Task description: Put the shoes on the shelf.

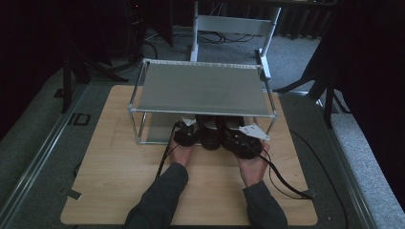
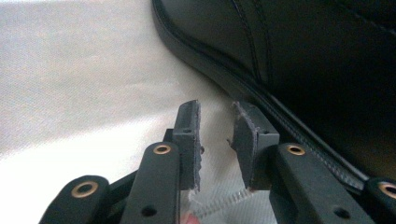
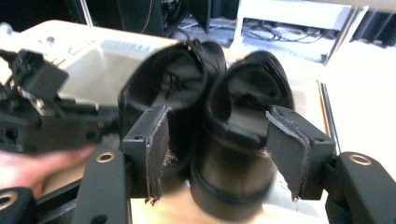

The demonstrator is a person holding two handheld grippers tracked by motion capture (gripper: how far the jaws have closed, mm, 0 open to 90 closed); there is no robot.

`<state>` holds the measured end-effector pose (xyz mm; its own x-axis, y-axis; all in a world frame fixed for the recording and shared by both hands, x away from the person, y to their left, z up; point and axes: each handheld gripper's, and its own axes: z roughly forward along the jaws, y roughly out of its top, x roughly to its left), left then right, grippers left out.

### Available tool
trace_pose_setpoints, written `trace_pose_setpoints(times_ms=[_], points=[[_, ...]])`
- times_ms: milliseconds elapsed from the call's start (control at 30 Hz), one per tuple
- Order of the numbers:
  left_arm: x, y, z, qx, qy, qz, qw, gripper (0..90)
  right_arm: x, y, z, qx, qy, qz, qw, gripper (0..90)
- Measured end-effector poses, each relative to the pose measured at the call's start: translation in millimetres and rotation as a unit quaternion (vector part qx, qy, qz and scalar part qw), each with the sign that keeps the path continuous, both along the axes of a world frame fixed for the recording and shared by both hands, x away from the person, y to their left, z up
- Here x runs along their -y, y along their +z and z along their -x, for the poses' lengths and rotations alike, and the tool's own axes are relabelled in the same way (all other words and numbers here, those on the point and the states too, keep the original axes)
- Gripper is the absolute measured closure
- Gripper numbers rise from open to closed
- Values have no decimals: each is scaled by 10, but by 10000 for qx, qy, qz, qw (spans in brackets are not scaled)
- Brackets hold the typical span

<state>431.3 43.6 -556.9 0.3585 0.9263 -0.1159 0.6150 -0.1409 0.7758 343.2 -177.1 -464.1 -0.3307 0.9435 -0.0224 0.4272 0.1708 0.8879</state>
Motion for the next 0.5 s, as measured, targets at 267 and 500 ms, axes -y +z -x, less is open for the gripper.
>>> trace_pose_setpoints(times_ms=[267, 500], points=[[-150, 82, 175, -28, -84, 37, 10000, 677, 364, -191, 110, -360, -171, 228, 9989, 382], [-279, 184, 414, 129, -210, -31, 9997, 658, 591, -412, 103, -713, -369, 319, 9963, 382]])
